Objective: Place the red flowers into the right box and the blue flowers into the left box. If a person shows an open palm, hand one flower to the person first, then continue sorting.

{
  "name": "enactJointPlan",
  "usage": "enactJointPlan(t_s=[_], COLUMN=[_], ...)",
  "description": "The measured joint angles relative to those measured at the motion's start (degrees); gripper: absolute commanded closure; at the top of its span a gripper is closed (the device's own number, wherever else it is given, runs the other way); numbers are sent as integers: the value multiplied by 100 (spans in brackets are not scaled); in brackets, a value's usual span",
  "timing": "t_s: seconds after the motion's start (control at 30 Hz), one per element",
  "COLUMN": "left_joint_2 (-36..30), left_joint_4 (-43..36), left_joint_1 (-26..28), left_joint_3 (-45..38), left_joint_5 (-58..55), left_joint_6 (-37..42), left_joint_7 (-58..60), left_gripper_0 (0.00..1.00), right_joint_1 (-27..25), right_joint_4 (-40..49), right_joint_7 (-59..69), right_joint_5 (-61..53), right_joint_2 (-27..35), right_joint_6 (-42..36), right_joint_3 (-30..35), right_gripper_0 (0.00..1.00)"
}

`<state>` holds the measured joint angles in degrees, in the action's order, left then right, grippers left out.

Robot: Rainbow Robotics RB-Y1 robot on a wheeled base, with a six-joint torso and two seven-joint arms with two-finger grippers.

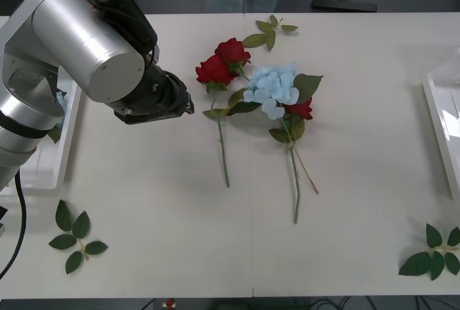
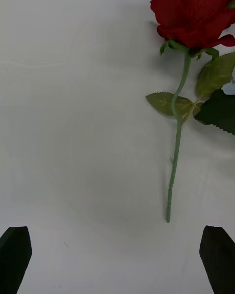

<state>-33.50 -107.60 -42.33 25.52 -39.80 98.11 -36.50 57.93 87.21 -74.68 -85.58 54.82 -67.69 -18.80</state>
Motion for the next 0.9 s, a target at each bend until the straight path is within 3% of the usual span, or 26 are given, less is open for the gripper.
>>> enactJointPlan(t_s=[0.27,0.4,0.6,0.9], left_joint_2=[-4,-4,114,1044], left_joint_4=[42,43,242,1575], left_joint_1=[1,-9,-234,-679], left_joint_3=[1,1,92,865], left_joint_5=[-9,-228,-110,1007], left_joint_6=[10,90,106,-517], left_joint_7=[0,42,1201,825], left_gripper_0=[0,0,0,0], right_joint_1=[-9,-196,-871,-1653], right_joint_4=[-162,-224,35,838], right_joint_7=[3,169,1014,1713], right_joint_5=[-1043,-1083,-497,1392], right_joint_2=[582,641,504,-377], right_joint_6=[-2732,-3456,-3576,-3535], right_joint_3=[757,851,838,771], right_gripper_0=[0,0,0,0])
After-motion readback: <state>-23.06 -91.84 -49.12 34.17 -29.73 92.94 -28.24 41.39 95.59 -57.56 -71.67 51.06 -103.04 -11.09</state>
